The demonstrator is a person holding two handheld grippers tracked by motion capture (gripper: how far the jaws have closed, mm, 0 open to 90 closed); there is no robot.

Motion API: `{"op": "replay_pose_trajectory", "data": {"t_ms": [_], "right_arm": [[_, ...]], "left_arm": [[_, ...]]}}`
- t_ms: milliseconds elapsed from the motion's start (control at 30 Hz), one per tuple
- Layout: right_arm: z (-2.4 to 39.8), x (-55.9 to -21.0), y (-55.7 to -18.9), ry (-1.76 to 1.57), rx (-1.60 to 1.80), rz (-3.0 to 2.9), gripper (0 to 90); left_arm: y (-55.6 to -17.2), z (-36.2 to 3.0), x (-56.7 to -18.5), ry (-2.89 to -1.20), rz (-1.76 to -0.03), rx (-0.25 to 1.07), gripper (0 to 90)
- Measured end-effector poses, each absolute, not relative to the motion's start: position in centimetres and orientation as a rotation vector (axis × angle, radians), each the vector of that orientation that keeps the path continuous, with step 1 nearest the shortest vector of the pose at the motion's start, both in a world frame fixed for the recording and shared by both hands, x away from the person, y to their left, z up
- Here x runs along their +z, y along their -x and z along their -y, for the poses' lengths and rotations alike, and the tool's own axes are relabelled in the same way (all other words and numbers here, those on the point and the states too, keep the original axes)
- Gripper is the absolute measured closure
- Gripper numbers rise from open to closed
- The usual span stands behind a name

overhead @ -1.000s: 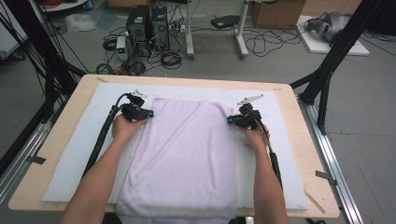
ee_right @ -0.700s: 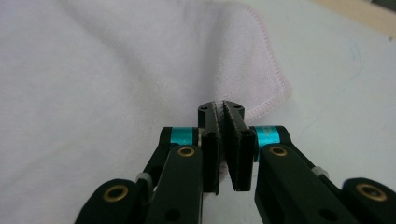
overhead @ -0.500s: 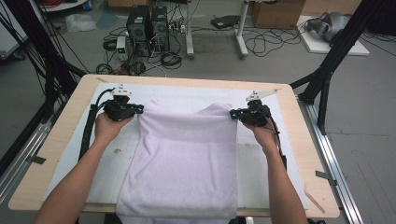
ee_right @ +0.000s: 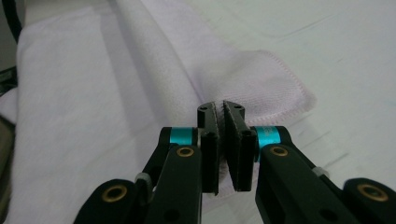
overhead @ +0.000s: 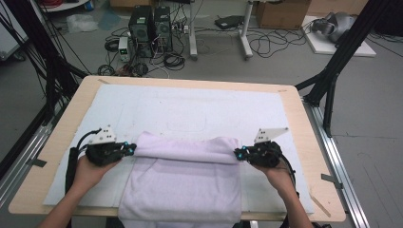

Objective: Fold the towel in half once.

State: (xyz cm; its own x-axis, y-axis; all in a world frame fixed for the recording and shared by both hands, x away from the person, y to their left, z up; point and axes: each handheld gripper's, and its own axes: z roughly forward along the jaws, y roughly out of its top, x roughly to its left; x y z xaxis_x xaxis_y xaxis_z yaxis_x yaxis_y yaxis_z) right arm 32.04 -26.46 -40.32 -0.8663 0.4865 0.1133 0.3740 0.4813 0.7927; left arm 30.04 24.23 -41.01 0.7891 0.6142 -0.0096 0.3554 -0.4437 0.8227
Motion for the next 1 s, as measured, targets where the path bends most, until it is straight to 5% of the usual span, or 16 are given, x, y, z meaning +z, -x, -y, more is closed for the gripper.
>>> {"op": "replay_pose_trajectory", "data": {"t_ms": [100, 233, 600, 667, 733, 800, 867, 1000], "right_arm": [[26.6, -41.4, -30.5, -0.749, 1.329, -2.627, 80.9], [27.2, -41.8, -30.3, -0.777, 1.304, -2.617, 71.4], [25.7, -41.9, -34.3, -0.884, 1.265, -2.564, 46.7], [25.4, -42.5, -34.9, -0.917, 1.279, -2.576, 46.0], [25.1, -43.0, -35.3, -0.929, 1.267, -2.599, 49.0], [24.7, -43.3, -35.4, -0.896, 1.242, -2.636, 64.4], [24.4, -43.2, -35.3, -0.842, 1.220, -2.673, 78.7], [24.5, -42.3, -34.7, -0.798, 1.244, -2.623, 82.5]], "left_arm": [[-28.6, -24.5, -41.9, -2.109, -0.712, 0.340, 83.7], [-29.1, -24.8, -42.0, -2.112, -0.766, 0.341, 55.6], [-34.1, -22.3, -41.9, -2.087, -0.817, 0.302, 46.5], [-34.7, -21.8, -42.3, -2.109, -0.817, 0.295, 49.6], [-34.9, -21.6, -42.7, -2.129, -0.808, 0.291, 67.5], [-35.0, -21.5, -42.8, -2.140, -0.798, 0.286, 83.9], [-34.8, -21.6, -42.6, -2.138, -0.791, 0.300, 86.0], [-34.4, -22.3, -41.6, -2.099, -0.786, 0.330, 86.7]]}}
